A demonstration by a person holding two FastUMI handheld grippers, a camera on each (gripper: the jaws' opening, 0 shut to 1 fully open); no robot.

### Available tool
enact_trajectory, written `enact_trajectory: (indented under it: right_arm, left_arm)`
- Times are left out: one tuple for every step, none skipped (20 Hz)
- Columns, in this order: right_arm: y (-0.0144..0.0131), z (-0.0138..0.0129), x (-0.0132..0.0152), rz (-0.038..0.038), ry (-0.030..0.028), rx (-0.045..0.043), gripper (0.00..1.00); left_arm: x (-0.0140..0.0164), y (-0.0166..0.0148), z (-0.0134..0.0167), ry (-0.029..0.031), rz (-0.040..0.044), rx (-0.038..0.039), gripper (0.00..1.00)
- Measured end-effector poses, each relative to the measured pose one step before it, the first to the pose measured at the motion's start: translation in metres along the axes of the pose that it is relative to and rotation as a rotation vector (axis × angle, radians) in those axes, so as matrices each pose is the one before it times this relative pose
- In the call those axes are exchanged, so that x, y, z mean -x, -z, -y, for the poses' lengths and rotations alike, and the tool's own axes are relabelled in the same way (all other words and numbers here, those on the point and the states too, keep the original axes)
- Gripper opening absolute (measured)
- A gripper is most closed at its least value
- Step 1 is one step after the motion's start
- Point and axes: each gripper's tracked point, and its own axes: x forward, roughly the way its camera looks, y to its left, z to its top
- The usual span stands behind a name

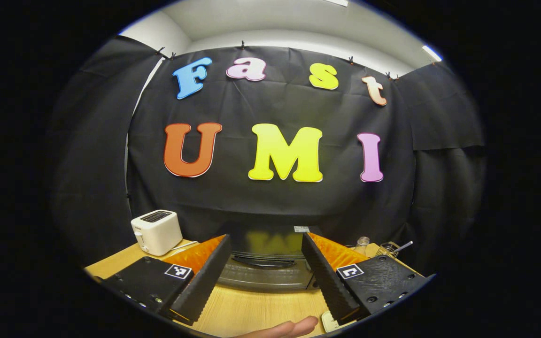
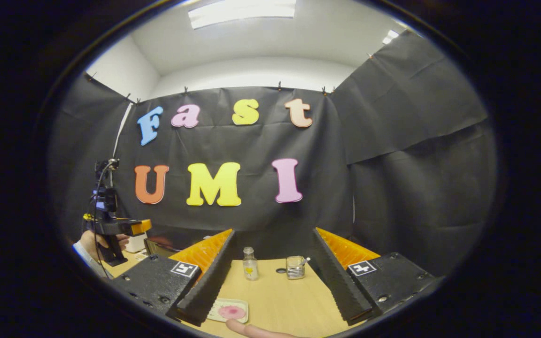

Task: Open the electric oven with the left hand, put the food in, and close the electric oven.

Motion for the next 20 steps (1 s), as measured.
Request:
enact_trajectory:
  right_arm:
    - [0.00402, -0.00272, -0.00468, -0.01224, -0.00921, -0.00196, 1.00]
    - [0.00391, -0.00307, -0.00326, -0.01246, -0.00857, -0.00204, 1.00]
    - [0.00321, -0.00197, -0.00404, -0.01236, -0.00711, -0.00117, 1.00]
    - [0.00363, -0.00205, -0.00258, -0.01157, -0.00799, -0.00010, 0.97]
    - [0.00135, -0.00063, -0.00254, -0.01173, -0.00194, 0.00116, 0.97]
    - [0.00078, 0.00049, -0.00224, -0.00508, -0.00175, 0.00443, 0.97]
    - [-0.00070, -0.00054, -0.00133, 0.00166, 0.00052, 0.00765, 0.97]
    - [-0.00087, 0.00094, -0.00019, 0.00217, 0.00599, 0.00653, 0.97]
    - [-0.00060, 0.00117, 0.00029, 0.00017, 0.00520, 0.00225, 0.97]
    - [0.00057, 0.00001, 0.00158, 0.00207, 0.00322, -0.00323, 0.97]
    - [0.00004, 0.00020, 0.00116, 0.00021, 0.00004, -0.00319, 0.97]
    - [0.00135, 0.00096, 0.00067, 0.00420, -0.00119, -0.00265, 0.97]
    - [-0.00072, 0.00161, 0.00069, 0.00657, -0.00045, 0.00037, 0.97]
    - [0.00025, 0.00350, -0.00034, 0.00536, 0.00629, 0.00330, 0.97]
    - [0.00089, 0.00479, -0.00075, 0.00034, 0.01308, 0.00820, 0.97]
    - [0.00110, 0.00473, -0.00120, 0.00077, 0.01518, 0.00478, 0.97]
    - [0.00020, 0.00232, -0.00011, -0.00211, 0.00881, 0.00230, 0.97]
    - [0.00174, -0.00151, 0.00081, -0.00626, -0.00058, 0.00125, 0.97]
    - [0.00044, -0.00212, 0.00062, -0.00193, -0.00668, -0.00325, 0.97]
    - [-0.00086, -0.00124, -0.00033, -0.00106, -0.00446, -0.00680, 0.97]
  left_arm:
    - [-0.01534, 0.00736, -0.00161, 0.00524, -0.01059, 0.01024, 0.96]
    - [-0.01533, 0.00879, -0.00167, 0.00219, -0.01572, 0.00584, 0.96]
    - [-0.01388, 0.01070, 0.00054, 0.01143, -0.02001, -0.00664, 0.96]
    - [-0.01074, 0.00942, -0.00317, -0.00544, -0.01605, -0.01750, 0.96]
    - [-0.01042, 0.01122, -0.00188, -0.00058, -0.02557, -0.01618, 0.96]
    - [-0.01106, 0.01306, 0.00126, 0.00405, -0.03180, -0.01999, 0.96]
    - [-0.00770, 0.00848, 0.00122, 0.00403, -0.02147, -0.01424, 0.95]
    - [-0.00664, 0.00492, 0.00457, 0.00830, -0.01766, 0.00479, 0.95]
    - [-0.00593, 0.00425, 0.00589, 0.01865, -0.00676, 0.00456, 0.95]
    - [-0.00490, 0.00676, -0.00075, -0.00653, -0.01502, -0.00335, 0.95]
    - [-0.00583, 0.00604, -0.00629, -0.02714, -0.01928, -0.01064, 0.95]
    - [-0.00777, 0.01163, -0.00349, -0.01758, -0.03632, -0.00470, 0.85]
    - [-0.00207, 0.00256, -0.00185, -0.01931, -0.00830, -0.02747, 0.95]
    - [-0.00531, -0.00551, 0.00063, 0.01165, 0.02493, -0.02176, 0.85]
    - [-0.00297, 0.00352, 0.00383, 0.01773, -0.00475, 0.01570, 0.97]
    - [-0.00160, 0.00010, 0.00069, 0.00406, 0.01397, 0.00826, 0.97]
    - [-0.00217, 0.00224, -0.00117, -0.00633, -0.01067, 0.00414, 0.97]
    - [0.00218, -0.00332, -0.00131, -0.00259, 0.00518, -0.00736, 0.97]
    - [-0.00022, 0.00080, -0.00018, 0.00129, -0.00444, -0.00224, 0.97]
    - [0.00078, 0.00163, 0.00117, 0.00471, -0.00621, 0.00707, 0.97]
